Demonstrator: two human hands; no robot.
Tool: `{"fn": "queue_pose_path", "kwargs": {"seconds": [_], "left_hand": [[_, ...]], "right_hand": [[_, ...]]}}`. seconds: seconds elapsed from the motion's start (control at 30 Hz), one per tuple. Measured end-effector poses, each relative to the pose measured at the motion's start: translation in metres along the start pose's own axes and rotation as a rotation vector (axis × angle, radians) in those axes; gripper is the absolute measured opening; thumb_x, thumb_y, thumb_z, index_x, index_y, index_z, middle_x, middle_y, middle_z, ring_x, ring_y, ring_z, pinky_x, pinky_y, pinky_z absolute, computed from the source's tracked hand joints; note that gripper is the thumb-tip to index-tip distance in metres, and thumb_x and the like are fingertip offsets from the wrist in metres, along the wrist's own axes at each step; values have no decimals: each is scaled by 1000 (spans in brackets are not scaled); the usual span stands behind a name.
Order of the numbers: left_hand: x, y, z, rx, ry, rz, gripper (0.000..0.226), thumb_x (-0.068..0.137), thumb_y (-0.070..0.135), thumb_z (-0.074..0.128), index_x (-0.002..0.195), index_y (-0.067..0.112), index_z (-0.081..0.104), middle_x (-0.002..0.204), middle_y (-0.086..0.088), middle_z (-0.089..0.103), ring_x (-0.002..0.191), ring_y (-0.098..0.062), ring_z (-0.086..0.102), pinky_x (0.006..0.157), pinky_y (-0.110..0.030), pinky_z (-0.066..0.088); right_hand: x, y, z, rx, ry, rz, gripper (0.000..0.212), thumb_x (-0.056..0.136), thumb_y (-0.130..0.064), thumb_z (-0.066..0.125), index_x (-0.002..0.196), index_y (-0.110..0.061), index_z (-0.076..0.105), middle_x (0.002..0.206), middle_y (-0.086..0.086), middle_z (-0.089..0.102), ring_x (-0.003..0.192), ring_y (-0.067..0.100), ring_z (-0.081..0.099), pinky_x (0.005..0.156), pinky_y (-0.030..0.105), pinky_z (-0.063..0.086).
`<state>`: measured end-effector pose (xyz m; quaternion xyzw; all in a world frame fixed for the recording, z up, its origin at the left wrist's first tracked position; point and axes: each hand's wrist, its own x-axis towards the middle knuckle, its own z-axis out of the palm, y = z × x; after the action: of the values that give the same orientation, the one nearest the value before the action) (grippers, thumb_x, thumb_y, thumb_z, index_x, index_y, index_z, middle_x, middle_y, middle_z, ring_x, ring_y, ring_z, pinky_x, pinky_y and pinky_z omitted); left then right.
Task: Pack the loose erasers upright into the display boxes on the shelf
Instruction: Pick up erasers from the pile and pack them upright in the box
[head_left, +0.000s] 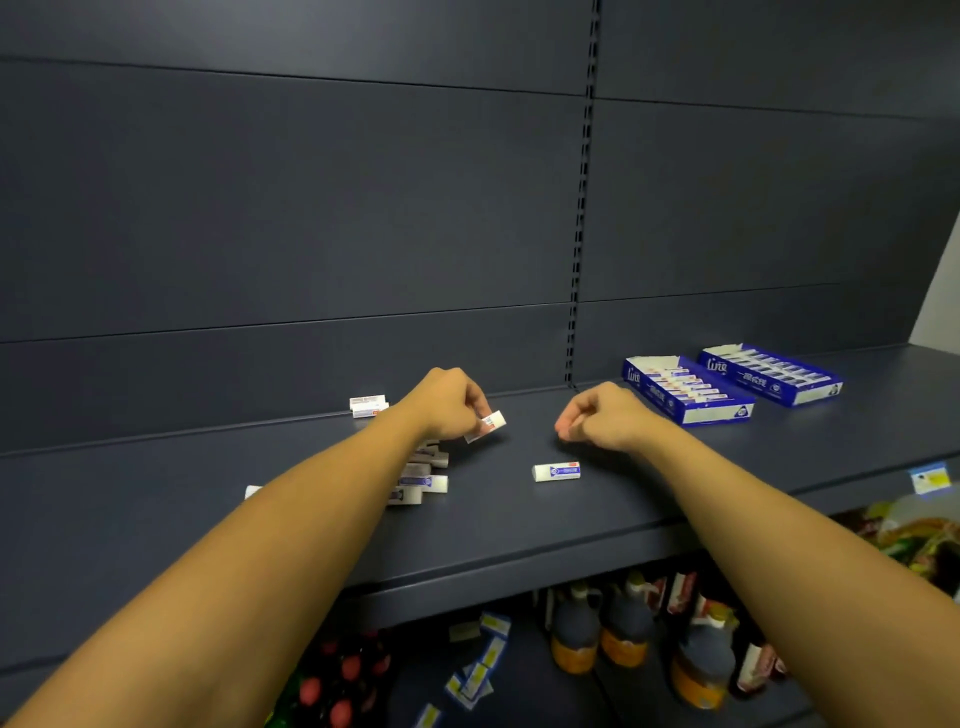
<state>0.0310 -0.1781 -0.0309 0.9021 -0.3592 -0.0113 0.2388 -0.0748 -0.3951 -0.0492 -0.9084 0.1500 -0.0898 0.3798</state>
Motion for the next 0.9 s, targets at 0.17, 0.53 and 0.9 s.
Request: {"fn": "queue_pose_path", "kwargs": {"seconds": [0.17,0.53,0.9], "left_hand": [[-11,10,7,19,26,-83,19,85,7,72,101,17,79,88,8,64,79,-8,58,73,-21,45],[-20,43,10,-36,90,-197,17,84,17,78,100,21,79,103,3,67,94,-17,61,77,-25,45],[17,105,40,-197,-5,-157,16,83,9,76,90,24,76,87,5,77,91,-13,71,93,-33,53]], "right_hand": [[-11,4,-8,-112,-245,-91,23,70,-29,90,91,-27,81,82,-11,77,88,7,71,85,21,52],[-18,15,-43,-195,-36,-215,15,73,-10,84,82,-22,82,79,-3,75,83,10,67,69,19,46],[-14,71,-109,-106,50,-154,7,79,-13,82,85,-17,82,81,-1,74,84,16,66,76,26,51]]}}
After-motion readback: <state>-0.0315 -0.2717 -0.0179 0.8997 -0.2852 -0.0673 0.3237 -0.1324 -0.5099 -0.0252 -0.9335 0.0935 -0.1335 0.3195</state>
